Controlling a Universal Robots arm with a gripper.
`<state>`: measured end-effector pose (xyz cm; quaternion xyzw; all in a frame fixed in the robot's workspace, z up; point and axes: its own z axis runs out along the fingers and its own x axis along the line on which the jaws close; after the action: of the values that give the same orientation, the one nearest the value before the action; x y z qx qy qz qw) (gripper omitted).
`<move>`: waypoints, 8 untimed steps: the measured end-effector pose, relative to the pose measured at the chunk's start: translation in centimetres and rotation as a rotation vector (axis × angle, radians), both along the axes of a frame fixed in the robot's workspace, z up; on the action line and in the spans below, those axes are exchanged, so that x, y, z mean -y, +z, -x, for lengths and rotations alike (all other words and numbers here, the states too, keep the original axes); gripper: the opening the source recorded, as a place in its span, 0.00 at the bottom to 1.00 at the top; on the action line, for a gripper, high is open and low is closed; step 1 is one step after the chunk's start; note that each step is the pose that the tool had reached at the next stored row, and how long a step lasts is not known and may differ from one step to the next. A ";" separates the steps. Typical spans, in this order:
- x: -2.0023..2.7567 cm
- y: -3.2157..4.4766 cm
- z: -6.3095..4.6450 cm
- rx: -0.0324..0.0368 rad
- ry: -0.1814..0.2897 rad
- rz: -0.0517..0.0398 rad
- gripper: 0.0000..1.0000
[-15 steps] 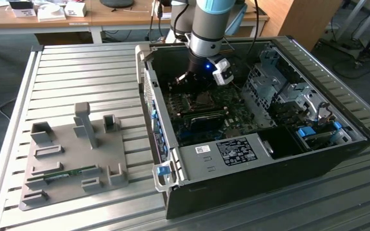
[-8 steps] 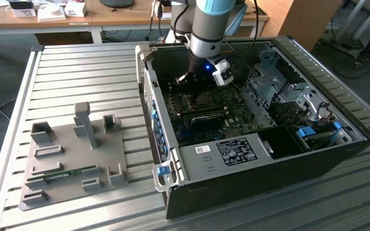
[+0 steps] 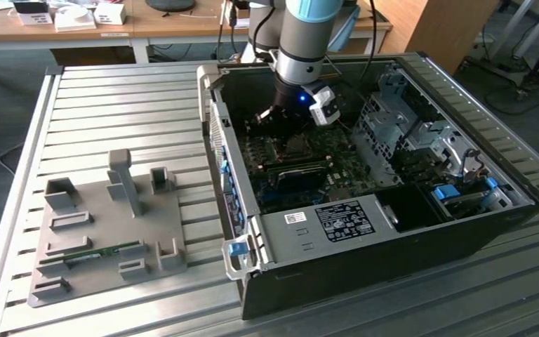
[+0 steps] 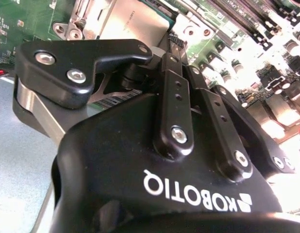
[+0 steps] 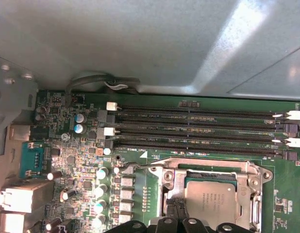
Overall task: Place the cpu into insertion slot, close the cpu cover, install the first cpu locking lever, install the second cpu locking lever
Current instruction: 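Close the cpu cover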
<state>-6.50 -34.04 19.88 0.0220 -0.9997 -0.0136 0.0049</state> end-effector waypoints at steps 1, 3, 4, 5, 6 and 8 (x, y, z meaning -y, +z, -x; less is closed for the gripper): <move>0.00 -0.02 0.0 -0.0001 0.000 0.0002 0.11; 0.00 -0.04 0.0 0.0000 0.000 0.0001 0.11; 0.00 -0.05 0.0 0.0001 0.000 -0.0001 0.11; 0.00 -0.06 0.0 0.0002 0.000 -0.0003 0.11; -0.01 -0.07 0.0 0.0003 0.000 -0.0003 0.11; -0.02 -0.01 0.0 0.0009 0.000 -0.0012 0.11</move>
<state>-6.48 -34.02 19.87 0.0220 -0.9996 -0.0142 0.0045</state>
